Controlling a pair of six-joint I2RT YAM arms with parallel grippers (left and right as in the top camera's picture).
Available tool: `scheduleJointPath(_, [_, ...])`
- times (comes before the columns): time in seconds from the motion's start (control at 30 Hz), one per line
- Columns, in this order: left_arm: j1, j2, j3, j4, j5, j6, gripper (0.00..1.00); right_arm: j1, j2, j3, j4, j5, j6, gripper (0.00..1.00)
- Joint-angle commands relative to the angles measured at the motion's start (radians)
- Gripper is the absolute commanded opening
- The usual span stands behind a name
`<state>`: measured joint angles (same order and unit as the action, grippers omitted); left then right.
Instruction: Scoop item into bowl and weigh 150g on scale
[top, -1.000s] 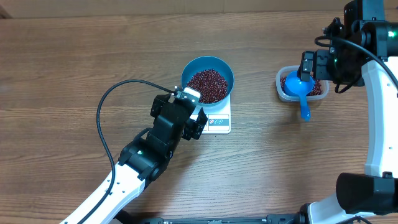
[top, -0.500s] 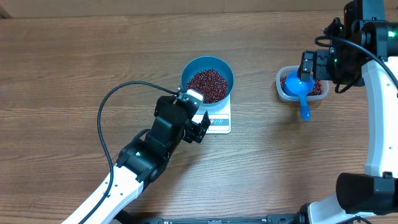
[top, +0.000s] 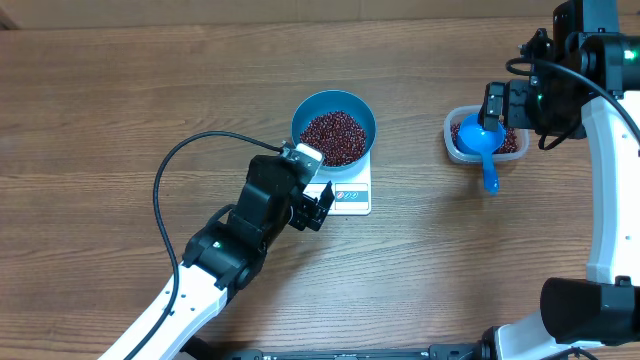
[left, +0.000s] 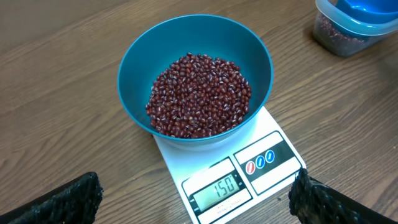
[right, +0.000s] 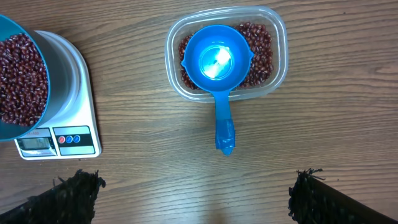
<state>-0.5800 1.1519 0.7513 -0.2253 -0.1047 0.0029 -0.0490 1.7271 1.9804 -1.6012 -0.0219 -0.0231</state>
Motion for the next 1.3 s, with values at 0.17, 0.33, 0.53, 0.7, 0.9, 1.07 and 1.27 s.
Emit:
scheduleJointPath(0.17, [0.006, -0.023, -0.005, -0.038, 0.064, 0.002, 1.00, 0.002, -0.008, 0.016, 0.002, -0.006, -0.008, 1.00])
scheduleJointPath(0.33, [0.006, -0.023, -0.005, -0.096, 0.080, -0.040, 1.00, 0.002, -0.008, 0.016, 0.002, -0.006, -0.008, 1.00])
scheduleJointPath(0.53, [0.004, -0.023, -0.005, -0.208, 0.097, -0.089, 0.99, 0.002, -0.008, 0.016, 0.002, -0.006, -0.008, 1.00])
scheduleJointPath(0.7, [0.004, -0.023, -0.005, -0.285, 0.128, -0.097, 1.00, 0.002, -0.008, 0.016, 0.002, -0.006, -0.008, 1.00])
scheduleJointPath(0.9, [0.004, -0.024, -0.005, -0.314, 0.151, -0.097, 1.00, 0.002, -0.008, 0.016, 0.002, -0.006, -0.008, 1.00])
scheduleJointPath(1.07, [0.004, -0.030, -0.005, -0.314, 0.150, -0.097, 1.00, 0.002, -0.008, 0.016, 0.002, -0.006, -0.008, 1.00])
scheduleJointPath(1.27, [0.004, -0.047, -0.007, -0.316, 0.143, -0.085, 1.00, 0.002, -0.008, 0.016, 0.002, -0.006, -0.008, 1.00])
